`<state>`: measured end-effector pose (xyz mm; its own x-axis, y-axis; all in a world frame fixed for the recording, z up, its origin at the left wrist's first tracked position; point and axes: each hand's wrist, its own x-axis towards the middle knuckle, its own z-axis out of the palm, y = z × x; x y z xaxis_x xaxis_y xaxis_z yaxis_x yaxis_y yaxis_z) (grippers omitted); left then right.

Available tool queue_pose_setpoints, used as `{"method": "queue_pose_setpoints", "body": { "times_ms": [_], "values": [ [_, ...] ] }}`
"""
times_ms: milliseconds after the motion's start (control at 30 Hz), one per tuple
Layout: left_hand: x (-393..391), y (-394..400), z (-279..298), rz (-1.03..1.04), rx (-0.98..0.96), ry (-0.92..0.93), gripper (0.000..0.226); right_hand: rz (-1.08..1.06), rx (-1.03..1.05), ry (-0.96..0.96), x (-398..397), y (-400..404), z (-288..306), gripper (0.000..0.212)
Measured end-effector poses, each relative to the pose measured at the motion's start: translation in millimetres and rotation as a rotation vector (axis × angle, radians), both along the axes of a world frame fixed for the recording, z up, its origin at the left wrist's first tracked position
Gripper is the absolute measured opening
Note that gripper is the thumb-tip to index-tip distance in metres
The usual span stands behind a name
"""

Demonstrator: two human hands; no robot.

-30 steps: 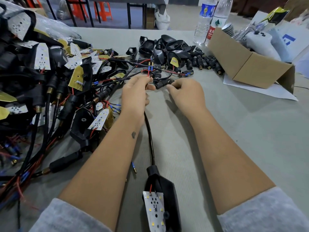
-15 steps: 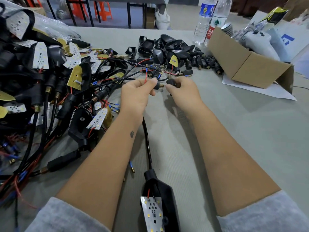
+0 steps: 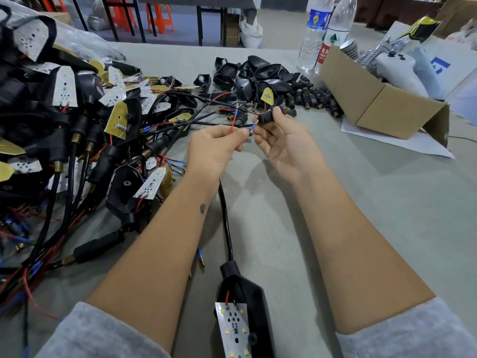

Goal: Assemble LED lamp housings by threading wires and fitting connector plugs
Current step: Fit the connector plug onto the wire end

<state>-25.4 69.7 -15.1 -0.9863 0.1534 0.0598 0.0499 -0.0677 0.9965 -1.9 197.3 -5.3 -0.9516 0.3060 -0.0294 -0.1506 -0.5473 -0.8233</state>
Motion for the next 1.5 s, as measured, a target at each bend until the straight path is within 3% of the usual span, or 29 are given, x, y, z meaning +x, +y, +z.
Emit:
{"method": "queue_pose_setpoints", "body": {
  "times_ms": [367, 833, 1000, 1133, 1233, 1367, 1500],
  "values": [
    [-2.8, 1.1, -3.7, 0.005, -0.083, 0.069, 0.015, -0.094, 0.153, -0.076, -1.9, -0.8, -1.4, 0.011],
    [-4.5, -0.2, -2.7, 0.008, -0.067, 0.061, 0.015, 0.036, 0.259, -0.043, 0.6, -5.8, -3.1, 0.009],
    [-8.4, 1.1, 4.3, 0.084, 0.272, -0.233, 0.004, 0.049, 0.343, -0.060, 0.1, -15.4, -3.4, 0.008],
    [-10.3, 2.6, 2.8, 0.035, 0.297, -0.284, 0.007, 0.094, 0.455, -0.056, -0.3, -21.8, -5.5, 0.011],
    [-7.9, 5.3, 0.9, -0.013, 0.240, -0.202, 0.011, 0.103, 0.534, -0.054, -0.9, -25.1, -6.7, 0.015],
    [-5.4, 7.4, -2.3, -0.005, 0.163, -0.088, 0.021, 0.083, 0.422, -0.070, -4.4, -26.0, -5.8, 0.038],
    [-4.9, 6.8, -1.8, 0.002, 0.113, -0.056, 0.022, 0.011, 0.401, -0.055, -6.4, -26.8, -8.4, 0.032]
  ]
}}
